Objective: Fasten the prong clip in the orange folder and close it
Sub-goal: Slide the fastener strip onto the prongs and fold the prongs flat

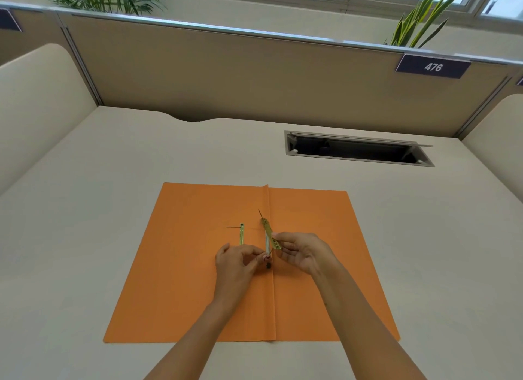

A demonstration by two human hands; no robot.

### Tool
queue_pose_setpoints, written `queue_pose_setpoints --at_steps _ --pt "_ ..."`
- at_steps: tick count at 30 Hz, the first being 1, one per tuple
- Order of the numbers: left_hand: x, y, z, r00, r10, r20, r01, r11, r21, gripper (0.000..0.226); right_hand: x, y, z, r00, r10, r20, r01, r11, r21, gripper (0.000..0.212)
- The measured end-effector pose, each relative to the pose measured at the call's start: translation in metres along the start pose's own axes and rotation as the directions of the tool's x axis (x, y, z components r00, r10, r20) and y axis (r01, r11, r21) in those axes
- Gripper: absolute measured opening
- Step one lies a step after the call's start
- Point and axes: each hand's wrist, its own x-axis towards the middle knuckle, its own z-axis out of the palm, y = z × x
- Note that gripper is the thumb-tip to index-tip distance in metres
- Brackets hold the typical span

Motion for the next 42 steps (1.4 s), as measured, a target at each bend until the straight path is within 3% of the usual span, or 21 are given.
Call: queue_pose_setpoints --at_steps 8,24,42 --pt "-0.001 0.002 0.001 0.999 -0.007 -0.035 0.006 1.000 -0.028 0.015 0.002 0.004 0.003 1.000 -0.016 0.004 0.017 0.999 -0.029 0.011" --pt "-0.001 0.004 0.003 0.999 -0.013 -0.042 0.012 0.999 -0.037 0.019 0.000 0.005 0.003 1.000 -0.029 -0.002 0.029 0.999 -0.032 0.014" --pt "-0.002 0.003 -0.003 0.999 -0.033 -0.033 0.030 0.997 -0.076 0.017 0.006 0.024 0.007 0.990 -0.129 -0.051 0.118 0.976 -0.183 0.012"
